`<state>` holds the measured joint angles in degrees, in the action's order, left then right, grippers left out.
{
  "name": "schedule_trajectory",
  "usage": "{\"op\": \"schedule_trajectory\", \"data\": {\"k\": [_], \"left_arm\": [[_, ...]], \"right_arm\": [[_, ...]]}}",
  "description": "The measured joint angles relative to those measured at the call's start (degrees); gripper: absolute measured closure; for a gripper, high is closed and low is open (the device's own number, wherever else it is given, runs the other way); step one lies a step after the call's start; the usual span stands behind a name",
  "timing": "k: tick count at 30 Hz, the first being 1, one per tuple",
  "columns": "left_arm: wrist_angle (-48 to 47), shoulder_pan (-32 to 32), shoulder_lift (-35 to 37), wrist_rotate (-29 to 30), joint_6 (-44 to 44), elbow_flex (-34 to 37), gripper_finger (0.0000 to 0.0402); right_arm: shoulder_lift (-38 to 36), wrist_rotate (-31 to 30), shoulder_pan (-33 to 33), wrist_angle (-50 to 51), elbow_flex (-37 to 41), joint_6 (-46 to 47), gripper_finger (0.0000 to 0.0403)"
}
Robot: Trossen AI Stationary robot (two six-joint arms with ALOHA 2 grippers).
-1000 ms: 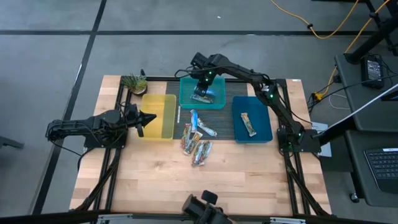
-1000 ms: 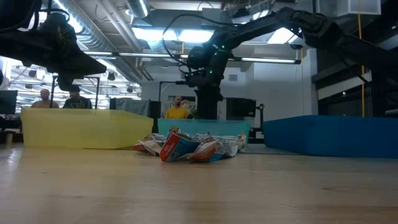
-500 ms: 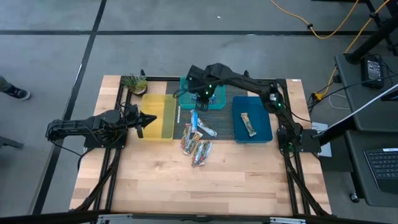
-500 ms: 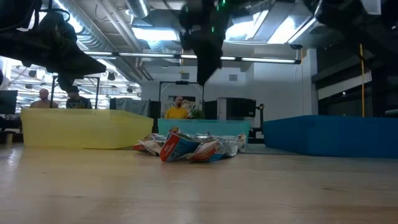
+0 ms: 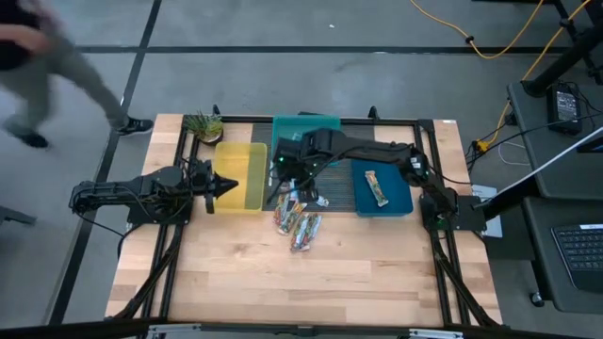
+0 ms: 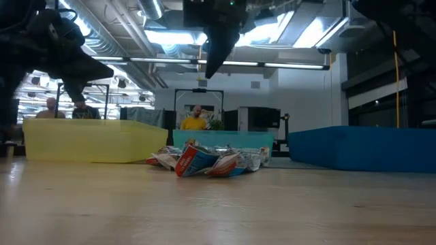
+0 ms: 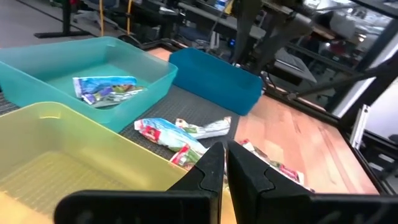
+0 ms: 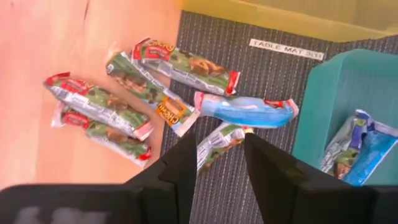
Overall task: Pick and place Granola Bars by type
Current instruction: Put the bottom yellow granola bar into the blue bin
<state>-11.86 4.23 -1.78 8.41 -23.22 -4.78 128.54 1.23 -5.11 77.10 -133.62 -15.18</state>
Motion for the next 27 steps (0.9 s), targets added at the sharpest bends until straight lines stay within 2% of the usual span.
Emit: {"op": "schedule_trajectory", "data": {"k": [6, 8, 14, 17, 21, 27], "left_arm": [[-0.2, 0.0, 0.0, -2.5, 0.0, 0.0, 0.0388], [-0.3, 0.0, 0.0, -2.8, 0.0, 0.0, 0.0388], [-0.3, 0.0, 0.0, -3.0, 0.0, 0.0, 0.0388], [-0.3, 0.0, 0.0, -3.5, 0.0, 0.0, 0.0388], [-0.3, 0.0, 0.0, -3.6, 0.0, 0.0, 0.0388], [-0.3, 0.0, 0.0, -3.6, 0.0, 0.0, 0.0388]], "right_arm": [[0.2, -0.1, 0.5, -1.6, 4.5, -1.8, 0.0245], [0.3, 0.0, 0.8, -1.8, 6.8, -3.8, 0.0226], [0.4, -0.4, 2.7, -10.8, 15.8, -8.8, 0.0154], [0.3, -0.7, 4.1, -15.1, 19.2, -11.6, 0.0134], [0.3, -0.7, 5.6, -19.9, 23.6, -15.2, 0.0129], [0.3, -3.0, 6.8, -27.3, 28.9, -21.5, 0.0147]]}}
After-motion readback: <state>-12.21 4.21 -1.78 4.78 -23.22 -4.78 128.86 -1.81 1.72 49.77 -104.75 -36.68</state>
